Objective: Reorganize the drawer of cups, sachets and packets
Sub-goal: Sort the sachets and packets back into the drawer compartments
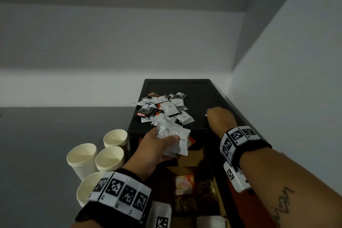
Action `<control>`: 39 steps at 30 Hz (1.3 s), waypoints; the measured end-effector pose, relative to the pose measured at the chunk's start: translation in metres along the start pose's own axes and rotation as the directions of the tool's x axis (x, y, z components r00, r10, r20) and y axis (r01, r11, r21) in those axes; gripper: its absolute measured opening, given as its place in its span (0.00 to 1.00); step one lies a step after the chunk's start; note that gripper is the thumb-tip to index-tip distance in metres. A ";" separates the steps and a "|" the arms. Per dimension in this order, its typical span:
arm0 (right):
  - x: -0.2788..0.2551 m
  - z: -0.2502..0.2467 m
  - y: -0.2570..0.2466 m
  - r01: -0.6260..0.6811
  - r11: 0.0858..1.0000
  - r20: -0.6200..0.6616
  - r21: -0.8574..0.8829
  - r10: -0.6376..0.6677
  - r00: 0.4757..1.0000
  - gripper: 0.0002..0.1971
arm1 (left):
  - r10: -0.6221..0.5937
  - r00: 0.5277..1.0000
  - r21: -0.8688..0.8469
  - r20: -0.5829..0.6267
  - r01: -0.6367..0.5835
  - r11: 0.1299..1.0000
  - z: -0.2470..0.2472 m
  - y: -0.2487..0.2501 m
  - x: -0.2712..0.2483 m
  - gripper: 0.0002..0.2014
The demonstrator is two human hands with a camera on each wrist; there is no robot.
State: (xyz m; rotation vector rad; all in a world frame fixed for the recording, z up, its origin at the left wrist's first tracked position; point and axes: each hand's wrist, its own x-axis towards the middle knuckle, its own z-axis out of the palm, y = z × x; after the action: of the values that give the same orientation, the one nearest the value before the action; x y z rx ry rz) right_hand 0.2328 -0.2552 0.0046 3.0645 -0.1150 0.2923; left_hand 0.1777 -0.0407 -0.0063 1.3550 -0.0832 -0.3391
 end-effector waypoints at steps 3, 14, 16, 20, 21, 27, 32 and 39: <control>-0.004 -0.001 -0.001 -0.004 0.997 -0.068 0.071 0.009 0.998 0.10 | 0.008 1.000 0.012 0.003 -0.008 1.000 0.003 0.001 -0.003 0.10; -0.095 -0.033 -0.044 -0.079 0.464 0.037 0.882 0.098 0.994 0.09 | 0.006 1.000 -0.041 0.027 -0.005 0.999 0.014 -0.003 -0.007 0.09; -0.105 -0.025 -0.052 -0.115 0.284 0.118 0.952 0.009 0.993 0.12 | -0.017 0.996 -0.046 0.083 0.021 0.999 0.017 -0.006 -0.008 0.08; -0.110 -0.016 -0.048 -0.097 0.292 0.101 0.952 -0.001 0.995 0.11 | -0.077 0.991 -0.123 0.111 0.090 0.988 0.018 -0.011 -0.011 0.08; -0.109 -0.015 -0.045 -0.093 0.300 0.090 0.949 0.021 0.996 0.10 | -0.090 0.988 -0.154 0.125 0.109 0.982 0.018 -0.012 -0.012 0.08; -0.106 -0.009 -0.036 -0.143 0.222 0.110 0.965 0.153 0.982 0.12 | -0.094 0.991 -0.220 0.092 0.113 0.969 0.017 -0.018 -0.010 0.10; -0.104 -0.008 -0.029 -0.039 0.246 -0.030 0.969 0.273 0.962 0.05 | -0.099 0.994 -0.195 0.042 0.106 0.975 0.019 -0.029 -0.004 0.13; -0.112 0.003 -0.043 0.244 0.610 -0.059 0.754 -0.307 0.950 0.09 | -0.263 0.956 -0.163 0.131 0.283 0.945 0.021 -0.036 -0.004 0.06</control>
State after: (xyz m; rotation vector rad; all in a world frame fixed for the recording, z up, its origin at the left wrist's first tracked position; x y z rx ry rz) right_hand 0.1272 -0.2047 -0.0224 3.8377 0.6626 0.2440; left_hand 0.1615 -0.0653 -0.0363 1.1681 0.0470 -0.6394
